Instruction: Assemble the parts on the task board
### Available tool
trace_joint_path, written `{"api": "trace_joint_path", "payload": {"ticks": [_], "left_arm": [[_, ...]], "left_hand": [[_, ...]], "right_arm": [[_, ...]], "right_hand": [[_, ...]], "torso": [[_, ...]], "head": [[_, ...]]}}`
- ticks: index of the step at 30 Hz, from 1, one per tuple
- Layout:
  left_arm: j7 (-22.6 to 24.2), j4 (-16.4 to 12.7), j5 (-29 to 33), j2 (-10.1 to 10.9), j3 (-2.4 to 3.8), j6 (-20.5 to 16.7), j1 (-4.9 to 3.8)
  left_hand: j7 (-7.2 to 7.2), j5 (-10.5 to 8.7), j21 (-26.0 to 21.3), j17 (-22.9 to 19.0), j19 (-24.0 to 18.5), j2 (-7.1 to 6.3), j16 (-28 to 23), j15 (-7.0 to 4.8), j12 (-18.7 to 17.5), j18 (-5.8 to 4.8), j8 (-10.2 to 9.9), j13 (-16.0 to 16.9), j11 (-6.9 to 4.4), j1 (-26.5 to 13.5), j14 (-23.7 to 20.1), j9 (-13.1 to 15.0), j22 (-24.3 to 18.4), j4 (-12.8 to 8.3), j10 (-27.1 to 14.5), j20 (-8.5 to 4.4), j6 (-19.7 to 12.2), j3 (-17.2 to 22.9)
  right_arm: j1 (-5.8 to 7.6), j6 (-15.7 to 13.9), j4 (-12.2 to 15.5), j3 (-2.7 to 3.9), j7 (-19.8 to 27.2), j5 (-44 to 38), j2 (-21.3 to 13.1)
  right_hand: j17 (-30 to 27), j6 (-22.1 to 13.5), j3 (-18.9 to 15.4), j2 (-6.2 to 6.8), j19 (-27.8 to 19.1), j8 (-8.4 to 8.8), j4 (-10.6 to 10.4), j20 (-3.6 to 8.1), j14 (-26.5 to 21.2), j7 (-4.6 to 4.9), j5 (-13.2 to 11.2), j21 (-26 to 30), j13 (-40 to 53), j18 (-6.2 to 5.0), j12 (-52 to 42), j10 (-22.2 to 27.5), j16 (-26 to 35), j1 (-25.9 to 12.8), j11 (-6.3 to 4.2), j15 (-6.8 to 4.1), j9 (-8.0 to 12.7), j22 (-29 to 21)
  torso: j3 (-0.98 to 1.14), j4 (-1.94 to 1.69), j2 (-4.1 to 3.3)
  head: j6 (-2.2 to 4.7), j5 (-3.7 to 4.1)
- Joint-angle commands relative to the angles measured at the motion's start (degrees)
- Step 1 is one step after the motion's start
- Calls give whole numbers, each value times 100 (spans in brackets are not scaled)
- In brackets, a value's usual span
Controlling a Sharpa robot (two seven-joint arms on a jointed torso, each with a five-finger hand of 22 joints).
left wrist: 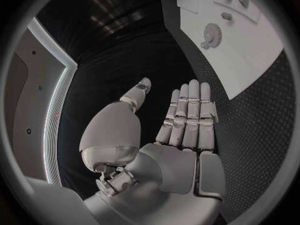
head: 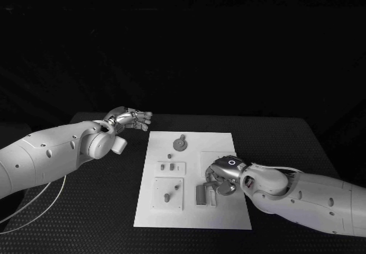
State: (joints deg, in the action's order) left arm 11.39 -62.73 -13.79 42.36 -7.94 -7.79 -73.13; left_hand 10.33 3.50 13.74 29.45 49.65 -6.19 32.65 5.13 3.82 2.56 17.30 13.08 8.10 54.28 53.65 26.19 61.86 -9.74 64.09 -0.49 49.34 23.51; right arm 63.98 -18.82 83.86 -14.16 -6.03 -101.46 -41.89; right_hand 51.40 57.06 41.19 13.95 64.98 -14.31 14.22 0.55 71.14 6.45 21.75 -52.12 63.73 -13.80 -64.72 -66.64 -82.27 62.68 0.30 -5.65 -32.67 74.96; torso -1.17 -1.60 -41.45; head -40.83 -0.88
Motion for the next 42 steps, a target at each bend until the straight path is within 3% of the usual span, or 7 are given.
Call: {"api": "trace_joint_path", "payload": {"ticks": [1, 7, 17, 29, 35, 42], "left_arm": [[26, -9, 16, -3, 3, 75, -10], [25, -6, 16, -9, 3, 76, -10], [16, -3, 8, -17, 3, 68, -10], [-7, 0, -11, -28, 2, 48, -10], [-9, 3, -13, -26, 2, 40, -10], [-9, 6, -13, -29, 2, 41, -10]], "left_hand": [[-7, -27, -23, 7, 40, 30, -39, -1, 20, 31, 21, -7, -10, -2, 48, -10, 10, -4, 19, -7, -41, -17], [-7, -28, -24, 10, 41, 40, -42, -1, 19, 31, 21, -8, -9, 1, 49, -11, 11, -3, 18, -7, -41, -14], [-6, -32, -25, 15, 41, 48, -45, -1, 19, 31, 21, -9, -9, 6, 50, -12, 11, -5, 17, -7, -42, -13], [-6, -33, -26, 20, 41, 57, -48, -1, 19, 31, 21, -10, -9, 13, 51, -13, 13, -9, 16, -8, -43, -10], [-6, -33, -27, 23, 42, 65, -50, -1, 19, 31, 21, -10, -8, 18, 53, -13, 14, -11, 15, -8, -44, -8], [-5, -33, -28, 26, 42, 70, -52, -1, 19, 31, 21, -11, -8, 20, 53, -14, 14, -11, 15, -7, -45, -8]], "right_arm": [[-5, 212, -93, -2, 49, -153, 26], [-5, 243, -195, -2, 190, -209, 57], [-5, 156, -238, 0, 347, -222, 99], [-4, -62, -294, 2, 323, -284, 126], [1, -382, -302, 4, 395, -163, 98], [41, -476, -268, 5, 375, -106, 88]], "right_hand": [[4, -76, -4, 61, -73, 27, 27, 8, -77, 20, -30, 46, 7, -120, 10, 82, 23, 31, 3, -1, 21, 98], [23, -43, 20, 50, -162, -25, 143, -39, -191, -41, -32, 68, 37, -120, 1, 184, 24, 200, -51, -42, -12, 108], [46, 430, 11, -82, -189, -327, 156, -64, -245, -140, -31, 41, 71, -120, -56, 209, -19, 348, -140, -114, -198, 110], [45, 597, 15, -180, -154, -410, 95, -43, -212, -204, -29, 12, 71, -120, -82, 166, -46, 346, -200, -162, -260, 108], [46, 753, 39, -373, -95, -474, 109, -3, -147, -272, -27, -30, 81, -120, -123, 100, -87, 368, -265, -216, -303, 109], [51, 801, 40, -412, -70, -487, 151, 15, -122, -296, -26, -53, 92, -120, -143, 84, -109, 360, -288, -240, -315, 111]], "torso": [[1, -2, 0], [3, -4, 2], [7, 3, 1], [6, -2, -1], [5, 0, 0], [5, -1, 2]], "head": [[-4, 5], [-18, 8], [-15, 1], [10, 17], [22, 30], [24, 36]]}}
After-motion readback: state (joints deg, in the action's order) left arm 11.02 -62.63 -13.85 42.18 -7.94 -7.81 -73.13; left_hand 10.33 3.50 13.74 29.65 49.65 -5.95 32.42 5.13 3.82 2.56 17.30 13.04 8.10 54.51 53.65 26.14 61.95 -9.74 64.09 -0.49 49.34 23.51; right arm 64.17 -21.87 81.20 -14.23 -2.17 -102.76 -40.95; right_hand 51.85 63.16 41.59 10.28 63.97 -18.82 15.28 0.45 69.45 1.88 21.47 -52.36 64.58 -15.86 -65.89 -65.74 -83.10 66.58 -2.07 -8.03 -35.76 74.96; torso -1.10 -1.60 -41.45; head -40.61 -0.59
